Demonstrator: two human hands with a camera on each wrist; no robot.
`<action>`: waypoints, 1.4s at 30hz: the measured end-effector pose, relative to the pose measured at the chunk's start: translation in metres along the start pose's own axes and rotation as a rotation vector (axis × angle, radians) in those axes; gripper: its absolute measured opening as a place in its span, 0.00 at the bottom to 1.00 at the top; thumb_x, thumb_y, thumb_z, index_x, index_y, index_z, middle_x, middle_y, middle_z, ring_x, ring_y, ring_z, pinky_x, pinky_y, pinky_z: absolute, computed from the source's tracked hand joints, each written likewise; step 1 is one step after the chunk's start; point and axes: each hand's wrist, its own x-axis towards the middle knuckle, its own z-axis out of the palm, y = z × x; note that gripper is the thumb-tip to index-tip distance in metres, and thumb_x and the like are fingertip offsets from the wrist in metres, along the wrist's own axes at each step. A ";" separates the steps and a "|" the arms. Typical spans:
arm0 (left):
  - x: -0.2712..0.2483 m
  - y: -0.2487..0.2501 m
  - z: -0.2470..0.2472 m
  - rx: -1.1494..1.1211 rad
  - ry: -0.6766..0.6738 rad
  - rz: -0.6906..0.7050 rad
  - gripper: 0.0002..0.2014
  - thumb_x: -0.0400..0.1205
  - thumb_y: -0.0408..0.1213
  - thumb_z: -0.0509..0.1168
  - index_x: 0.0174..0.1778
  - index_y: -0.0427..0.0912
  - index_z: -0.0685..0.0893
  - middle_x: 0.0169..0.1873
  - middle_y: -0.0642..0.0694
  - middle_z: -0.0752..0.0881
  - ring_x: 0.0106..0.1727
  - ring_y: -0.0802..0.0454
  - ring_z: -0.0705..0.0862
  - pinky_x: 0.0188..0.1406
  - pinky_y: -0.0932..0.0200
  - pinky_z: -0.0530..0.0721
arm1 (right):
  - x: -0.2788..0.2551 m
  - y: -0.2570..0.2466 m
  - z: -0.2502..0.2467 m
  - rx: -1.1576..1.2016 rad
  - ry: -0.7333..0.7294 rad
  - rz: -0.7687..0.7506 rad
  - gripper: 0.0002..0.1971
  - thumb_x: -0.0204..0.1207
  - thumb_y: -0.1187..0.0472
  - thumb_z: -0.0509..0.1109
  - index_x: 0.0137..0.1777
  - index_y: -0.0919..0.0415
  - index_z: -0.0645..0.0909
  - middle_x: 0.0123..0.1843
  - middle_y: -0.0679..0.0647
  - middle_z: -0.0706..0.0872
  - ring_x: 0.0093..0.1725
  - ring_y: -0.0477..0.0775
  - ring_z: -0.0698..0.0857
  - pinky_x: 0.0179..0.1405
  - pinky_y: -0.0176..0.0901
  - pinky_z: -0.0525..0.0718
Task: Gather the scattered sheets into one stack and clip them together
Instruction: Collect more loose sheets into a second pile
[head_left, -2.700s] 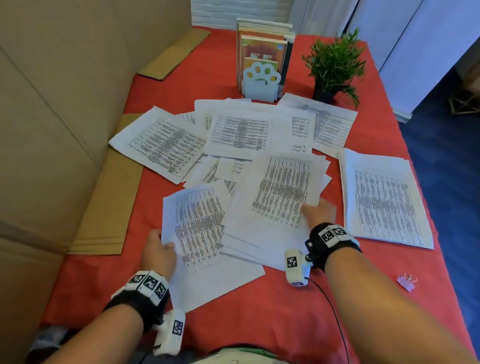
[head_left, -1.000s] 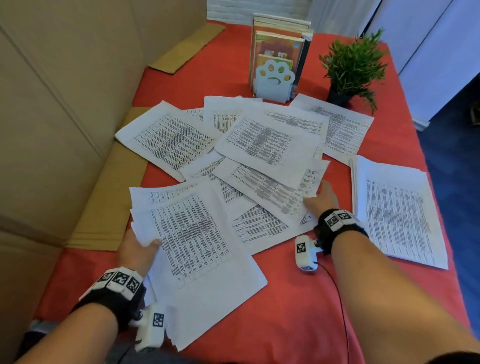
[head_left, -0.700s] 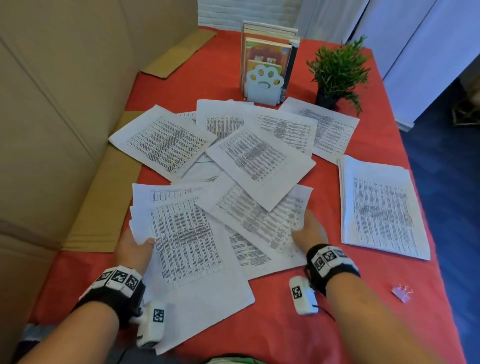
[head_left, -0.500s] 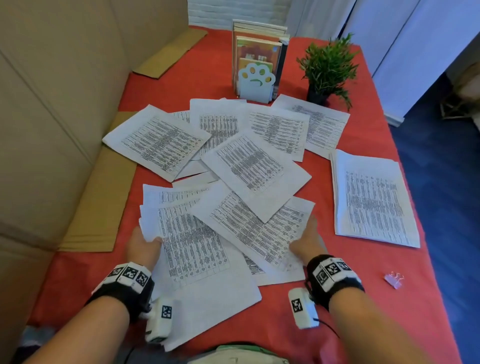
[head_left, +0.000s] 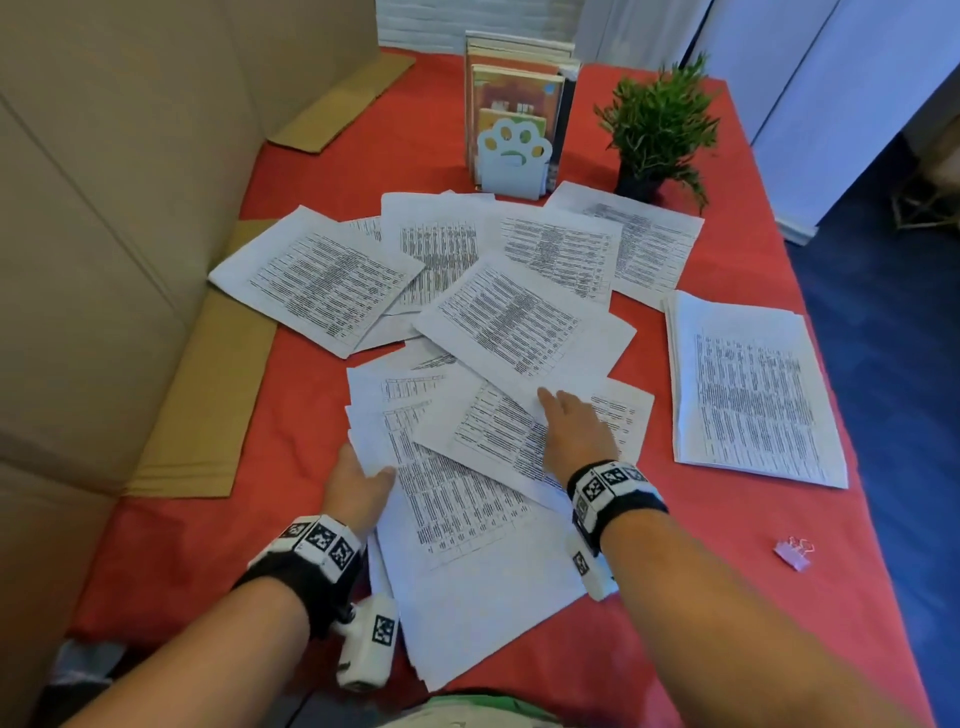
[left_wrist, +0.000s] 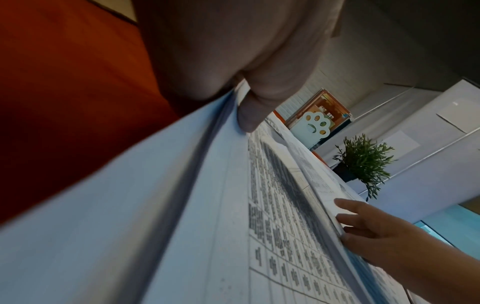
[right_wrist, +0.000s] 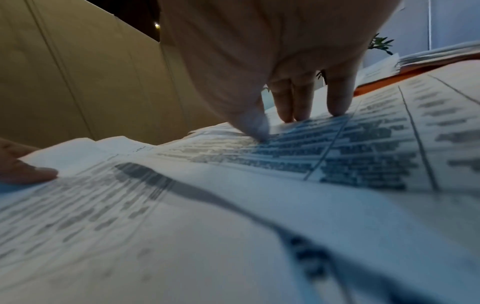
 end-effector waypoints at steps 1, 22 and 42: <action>0.001 -0.001 0.000 0.001 0.003 0.003 0.23 0.80 0.25 0.61 0.71 0.36 0.68 0.57 0.45 0.78 0.55 0.50 0.77 0.54 0.56 0.75 | 0.000 0.000 -0.002 -0.029 0.015 -0.012 0.36 0.73 0.70 0.61 0.81 0.55 0.56 0.79 0.59 0.66 0.75 0.61 0.68 0.68 0.57 0.76; 0.011 -0.006 0.013 -0.029 0.070 0.094 0.33 0.73 0.20 0.68 0.73 0.40 0.67 0.61 0.44 0.79 0.62 0.46 0.78 0.65 0.47 0.77 | 0.047 0.057 -0.036 -0.010 -0.044 0.217 0.39 0.75 0.47 0.66 0.82 0.54 0.53 0.82 0.60 0.61 0.82 0.65 0.57 0.79 0.66 0.58; 0.015 0.005 0.033 0.311 0.224 -0.082 0.22 0.82 0.49 0.55 0.70 0.44 0.76 0.81 0.41 0.60 0.79 0.38 0.57 0.79 0.39 0.54 | -0.019 -0.002 0.005 0.350 -0.054 0.180 0.23 0.80 0.62 0.60 0.75 0.63 0.66 0.74 0.65 0.68 0.70 0.66 0.73 0.66 0.50 0.73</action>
